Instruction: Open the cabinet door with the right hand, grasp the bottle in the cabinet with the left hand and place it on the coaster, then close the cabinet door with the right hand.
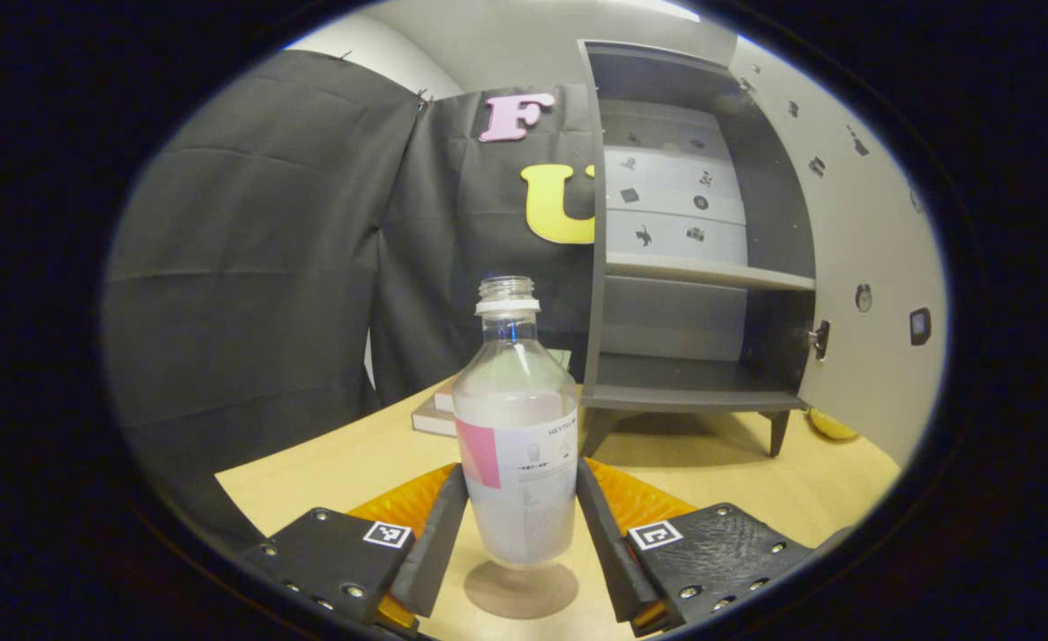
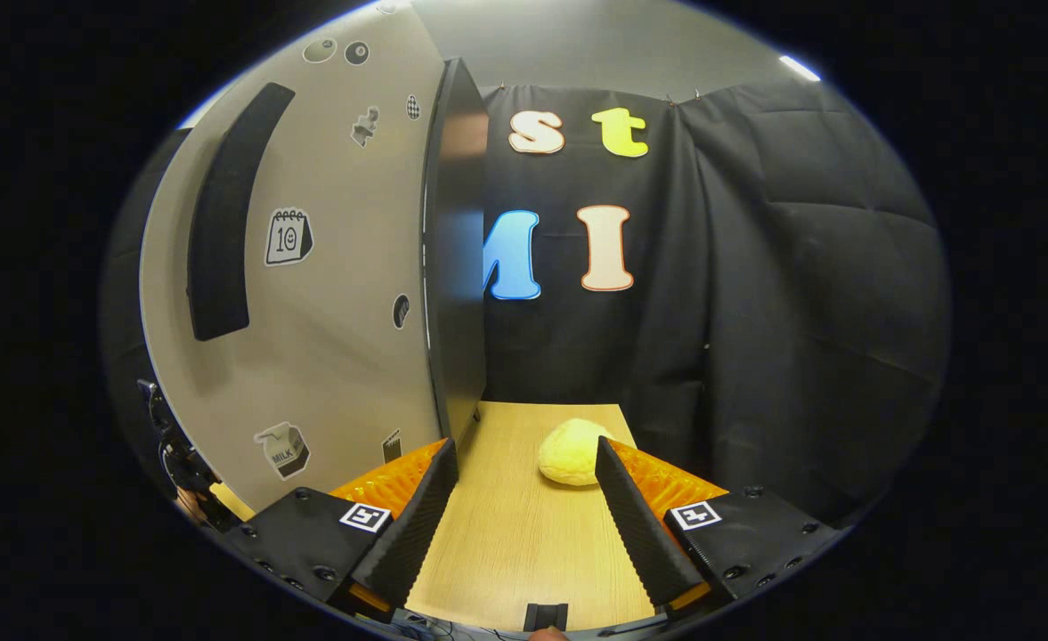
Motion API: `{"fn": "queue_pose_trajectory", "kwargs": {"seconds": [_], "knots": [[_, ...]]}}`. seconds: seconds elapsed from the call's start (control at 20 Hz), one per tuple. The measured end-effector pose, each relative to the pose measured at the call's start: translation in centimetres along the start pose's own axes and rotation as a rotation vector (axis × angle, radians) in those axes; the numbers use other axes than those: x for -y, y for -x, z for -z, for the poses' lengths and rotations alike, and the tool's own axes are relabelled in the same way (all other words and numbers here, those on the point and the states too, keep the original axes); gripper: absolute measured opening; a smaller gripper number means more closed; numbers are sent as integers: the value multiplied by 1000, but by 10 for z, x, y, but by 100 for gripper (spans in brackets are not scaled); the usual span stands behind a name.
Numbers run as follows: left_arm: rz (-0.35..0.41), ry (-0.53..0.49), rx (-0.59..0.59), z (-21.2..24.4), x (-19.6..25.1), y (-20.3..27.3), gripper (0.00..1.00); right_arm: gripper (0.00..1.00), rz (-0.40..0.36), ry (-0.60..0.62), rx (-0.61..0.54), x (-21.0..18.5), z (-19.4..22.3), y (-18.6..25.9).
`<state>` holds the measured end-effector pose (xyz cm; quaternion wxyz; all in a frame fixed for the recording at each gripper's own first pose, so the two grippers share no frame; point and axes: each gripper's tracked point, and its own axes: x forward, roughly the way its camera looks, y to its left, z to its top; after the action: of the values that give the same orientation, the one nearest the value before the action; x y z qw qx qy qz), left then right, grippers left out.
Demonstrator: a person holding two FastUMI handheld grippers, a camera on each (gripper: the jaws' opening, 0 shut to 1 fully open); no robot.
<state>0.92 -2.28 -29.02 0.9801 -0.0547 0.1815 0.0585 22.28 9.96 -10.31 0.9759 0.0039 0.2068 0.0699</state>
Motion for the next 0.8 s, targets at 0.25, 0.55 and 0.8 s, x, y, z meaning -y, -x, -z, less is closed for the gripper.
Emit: {"fn": "queue_pose_trajectory", "kwargs": {"seconds": [0.25, 0.55, 0.8], "knots": [[-13, -2, -39, 26, 4, -3, 71, 93, 2, 10, -6, 0, 0, -2], [-20, -27, -65, 51, 8, 4, 74, 93, -7, 5, -1, -3, -2, -4], [-36, -16, -40, 60, 8, 14, 74, 93, -25, 38, -3, -10, -3, -5]]}}
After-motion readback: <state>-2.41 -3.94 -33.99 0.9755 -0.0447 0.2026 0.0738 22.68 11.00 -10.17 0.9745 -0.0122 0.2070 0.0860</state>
